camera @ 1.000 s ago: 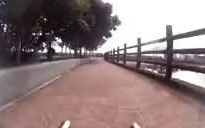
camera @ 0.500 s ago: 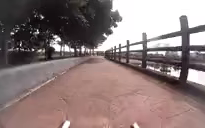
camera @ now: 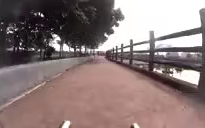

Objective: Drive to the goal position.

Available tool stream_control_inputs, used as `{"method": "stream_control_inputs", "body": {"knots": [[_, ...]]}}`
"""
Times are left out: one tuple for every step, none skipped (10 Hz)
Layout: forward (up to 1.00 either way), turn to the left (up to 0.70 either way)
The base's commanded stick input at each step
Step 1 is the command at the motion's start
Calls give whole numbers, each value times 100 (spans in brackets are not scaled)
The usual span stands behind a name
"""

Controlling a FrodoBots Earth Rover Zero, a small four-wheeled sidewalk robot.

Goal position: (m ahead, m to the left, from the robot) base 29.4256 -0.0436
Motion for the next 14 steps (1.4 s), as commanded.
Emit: {"method": "stream_control_inputs", "body": {"knots": [[100, 0], [100, 0], [100, 0], [100, 0], [100, 0], [100, -4], [100, -26], [100, -39], [100, -38], [100, -38], [100, -37], [100, -27], [100, -2], [100, 0]]}}
